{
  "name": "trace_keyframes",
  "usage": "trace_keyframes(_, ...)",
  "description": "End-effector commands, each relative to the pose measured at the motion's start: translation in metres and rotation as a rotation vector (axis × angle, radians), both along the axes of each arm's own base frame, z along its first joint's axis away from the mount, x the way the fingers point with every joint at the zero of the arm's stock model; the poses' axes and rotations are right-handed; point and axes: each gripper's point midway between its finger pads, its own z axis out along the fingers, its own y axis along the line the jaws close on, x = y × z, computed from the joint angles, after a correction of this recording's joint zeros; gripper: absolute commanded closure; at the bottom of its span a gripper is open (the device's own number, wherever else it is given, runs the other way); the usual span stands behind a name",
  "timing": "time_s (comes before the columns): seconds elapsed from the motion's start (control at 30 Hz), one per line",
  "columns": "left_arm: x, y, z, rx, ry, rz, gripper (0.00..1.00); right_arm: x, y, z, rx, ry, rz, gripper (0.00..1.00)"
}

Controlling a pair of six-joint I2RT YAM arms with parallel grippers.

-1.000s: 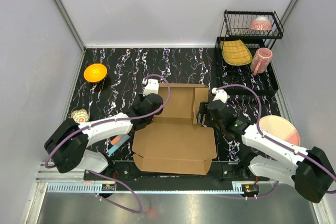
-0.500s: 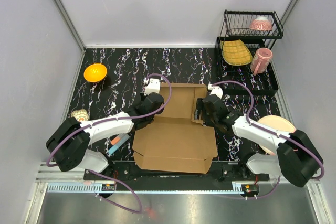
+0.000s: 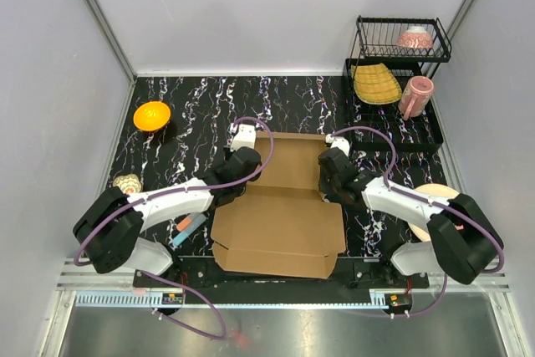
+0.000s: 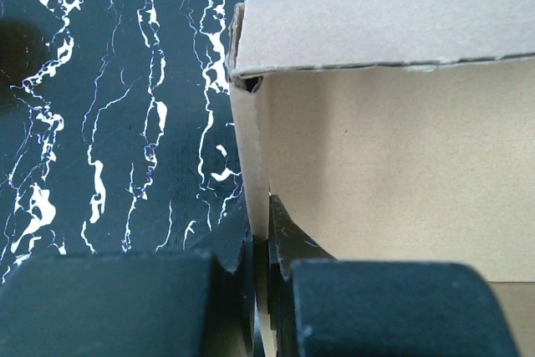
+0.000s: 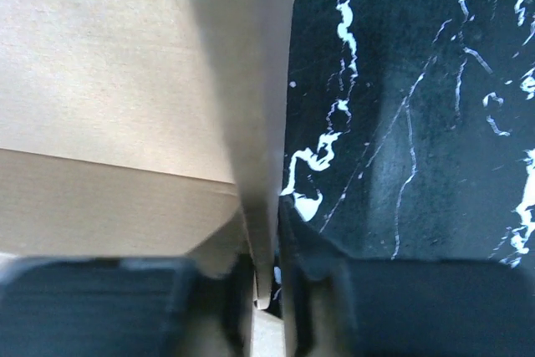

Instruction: Fold the paper box

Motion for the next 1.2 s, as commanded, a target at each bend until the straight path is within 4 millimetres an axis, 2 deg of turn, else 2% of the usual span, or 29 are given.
trace_keyframes(0.0, 0.005, -0.008, 0.023, -0.019, -0.044, -0.025, 1.0, -0.003, -0.007, -0.005, -0.067, 0.061, -0.013, 0.93)
trace_keyframes(0.03, 0.005, -0.008, 0.023, -0.021, -0.045, -0.027, 1.0, -0.002, -0.009, -0.004, -0.076, 0.06, -0.02, 0.99)
trace_keyframes(0.07, 0.005, -0.008, 0.024, -0.024, -0.047, -0.026, 1.0, -0.002, -0.009, -0.005, -0.077, 0.063, -0.029, 1.0)
trace_keyframes(0.2, 0.003, -0.006, 0.025, -0.03, -0.049, -0.025, 1.0, 0.0, -0.012, 0.0, -0.086, 0.058, -0.054, 0.99)
trace_keyframes(0.27, 0.003, -0.006, 0.026, -0.032, -0.051, -0.025, 1.0, 0.005, -0.011, 0.009, -0.067, 0.028, -0.065, 0.83)
trace_keyframes(0.33, 0.002, -0.007, 0.027, -0.032, -0.054, -0.029, 1.0, 0.01, -0.011, 0.017, -0.063, 0.002, -0.078, 0.6)
trace_keyframes(0.37, 0.003, -0.007, 0.028, -0.034, -0.057, -0.028, 1.0, 0.013, -0.011, 0.02, -0.065, -0.007, -0.081, 0.55)
trace_keyframes(0.47, 0.002, -0.007, 0.028, -0.021, -0.059, -0.032, 1.0, 0.023, -0.012, 0.032, -0.066, -0.048, -0.101, 0.47)
trace_keyframes(0.63, 0.001, -0.008, 0.029, -0.012, -0.062, -0.038, 1.0, 0.044, -0.016, 0.054, -0.064, -0.11, -0.142, 0.44)
trace_keyframes(0.8, 0.0, -0.011, 0.027, -0.007, -0.058, -0.046, 1.0, 0.065, -0.016, 0.068, -0.049, -0.153, -0.148, 0.47)
trace_keyframes(0.97, 0.0, -0.011, 0.027, -0.006, -0.056, -0.048, 1.0, 0.071, -0.018, 0.045, -0.095, -0.1, -0.131, 0.55)
trace_keyframes(1.1, -0.001, -0.011, 0.026, -0.01, -0.052, -0.046, 1.0, 0.067, -0.022, 0.028, -0.122, -0.071, -0.129, 0.7)
trace_keyframes(1.17, -0.001, -0.012, 0.026, -0.014, -0.052, -0.045, 1.0, 0.067, -0.027, 0.024, -0.149, -0.075, -0.145, 0.91)
